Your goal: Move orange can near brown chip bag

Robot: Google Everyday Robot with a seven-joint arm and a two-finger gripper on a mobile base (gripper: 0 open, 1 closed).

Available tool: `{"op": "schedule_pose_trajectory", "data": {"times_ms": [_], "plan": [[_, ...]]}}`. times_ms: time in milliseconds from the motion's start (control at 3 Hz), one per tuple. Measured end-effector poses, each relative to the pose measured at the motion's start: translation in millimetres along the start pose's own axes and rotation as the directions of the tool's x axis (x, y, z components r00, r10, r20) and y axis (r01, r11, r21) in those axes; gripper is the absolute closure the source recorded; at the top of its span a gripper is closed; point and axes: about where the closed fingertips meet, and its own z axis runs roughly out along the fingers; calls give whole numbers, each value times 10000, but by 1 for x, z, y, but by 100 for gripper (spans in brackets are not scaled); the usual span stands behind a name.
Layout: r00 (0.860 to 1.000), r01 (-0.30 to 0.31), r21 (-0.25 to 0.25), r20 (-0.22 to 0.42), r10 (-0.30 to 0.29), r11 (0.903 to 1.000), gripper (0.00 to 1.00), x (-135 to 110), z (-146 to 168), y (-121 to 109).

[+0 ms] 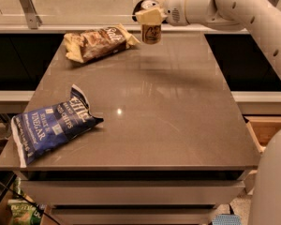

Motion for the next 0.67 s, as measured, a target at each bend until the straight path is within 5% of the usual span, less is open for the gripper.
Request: {"op": "schedule_pose_trajectory", "data": {"times_ms": [667], "plan": [[9996, -266, -360, 34, 267, 9990, 100, 27, 18, -4]]}}
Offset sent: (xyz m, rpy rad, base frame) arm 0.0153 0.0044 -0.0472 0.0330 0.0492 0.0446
